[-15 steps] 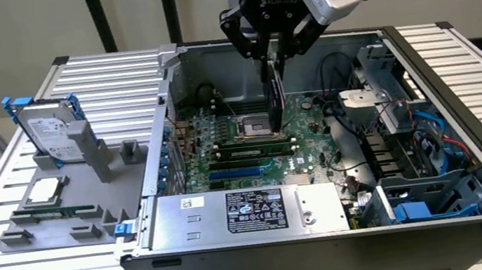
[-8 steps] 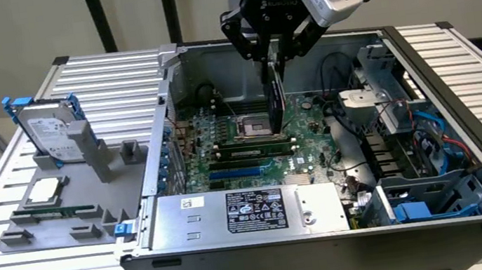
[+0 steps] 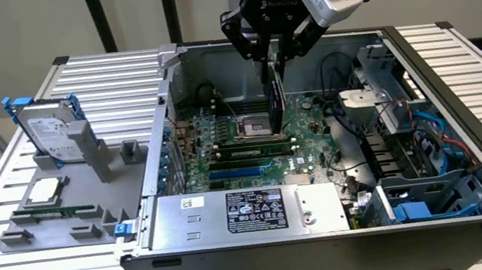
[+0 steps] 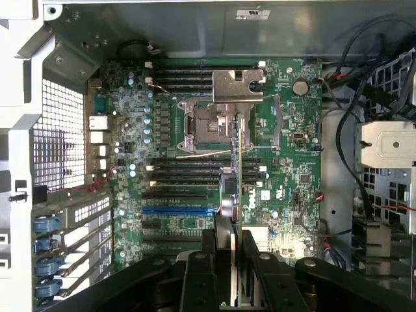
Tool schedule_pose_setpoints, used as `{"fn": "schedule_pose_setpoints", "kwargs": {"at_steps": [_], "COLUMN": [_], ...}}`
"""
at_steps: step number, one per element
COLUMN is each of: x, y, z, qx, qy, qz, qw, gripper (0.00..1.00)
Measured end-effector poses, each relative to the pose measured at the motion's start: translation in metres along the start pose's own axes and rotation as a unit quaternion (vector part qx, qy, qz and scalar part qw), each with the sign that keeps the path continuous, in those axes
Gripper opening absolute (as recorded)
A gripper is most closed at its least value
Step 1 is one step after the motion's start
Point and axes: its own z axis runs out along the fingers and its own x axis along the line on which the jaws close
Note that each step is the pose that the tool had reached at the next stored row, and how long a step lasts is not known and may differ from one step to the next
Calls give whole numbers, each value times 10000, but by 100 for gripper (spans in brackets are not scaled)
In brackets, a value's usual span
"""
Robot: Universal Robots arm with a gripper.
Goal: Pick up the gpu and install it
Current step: 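Insert the gpu into the slot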
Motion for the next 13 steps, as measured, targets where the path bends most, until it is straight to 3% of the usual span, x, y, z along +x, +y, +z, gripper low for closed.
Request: {"fn": "schedule_pose_setpoints", "kwargs": {"at_steps": [6,10,13], "x": [1,3,3], "y": [0,0,-1], "z": [0,10,19], "qx": [1,5,9], "qy": [-1,6,15], "qz": [-4,-322,-600], "qw": [10000,9995,9982], "gripper": [27,27,27]}}
